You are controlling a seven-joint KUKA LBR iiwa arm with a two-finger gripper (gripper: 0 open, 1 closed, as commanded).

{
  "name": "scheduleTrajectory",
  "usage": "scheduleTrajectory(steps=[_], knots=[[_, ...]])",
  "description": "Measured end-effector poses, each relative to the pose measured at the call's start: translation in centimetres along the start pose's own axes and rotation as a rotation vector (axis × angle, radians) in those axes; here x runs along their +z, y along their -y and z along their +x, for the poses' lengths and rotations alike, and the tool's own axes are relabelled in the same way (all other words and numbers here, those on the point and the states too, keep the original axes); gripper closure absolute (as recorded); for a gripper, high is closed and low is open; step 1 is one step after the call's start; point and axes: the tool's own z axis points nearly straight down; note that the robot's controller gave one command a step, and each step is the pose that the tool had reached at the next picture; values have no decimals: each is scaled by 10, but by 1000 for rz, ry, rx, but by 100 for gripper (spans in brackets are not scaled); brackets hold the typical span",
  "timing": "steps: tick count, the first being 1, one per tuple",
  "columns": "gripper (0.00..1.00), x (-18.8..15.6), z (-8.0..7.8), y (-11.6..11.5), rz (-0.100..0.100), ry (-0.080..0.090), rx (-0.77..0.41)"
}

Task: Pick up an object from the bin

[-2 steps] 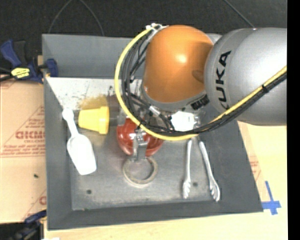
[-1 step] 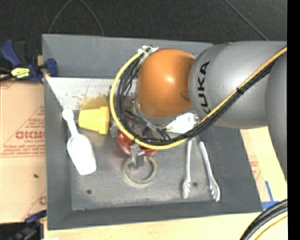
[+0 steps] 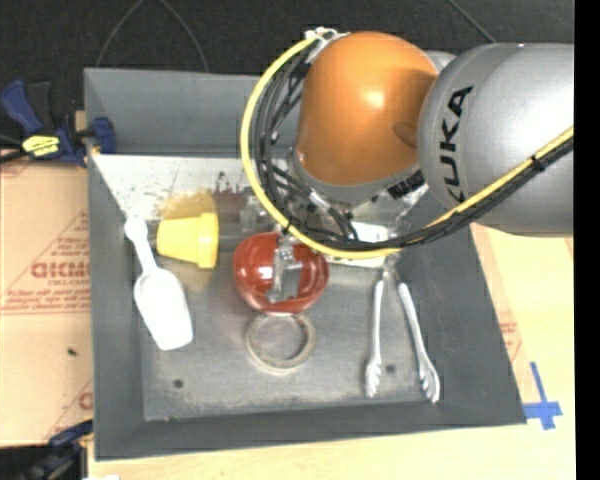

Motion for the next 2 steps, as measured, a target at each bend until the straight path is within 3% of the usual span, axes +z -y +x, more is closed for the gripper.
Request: scheduleTrajectory(steps=[1, 2], knots=[[0, 12, 9, 3, -1, -31, -122], [100, 32, 15, 36, 1, -3, 0]])
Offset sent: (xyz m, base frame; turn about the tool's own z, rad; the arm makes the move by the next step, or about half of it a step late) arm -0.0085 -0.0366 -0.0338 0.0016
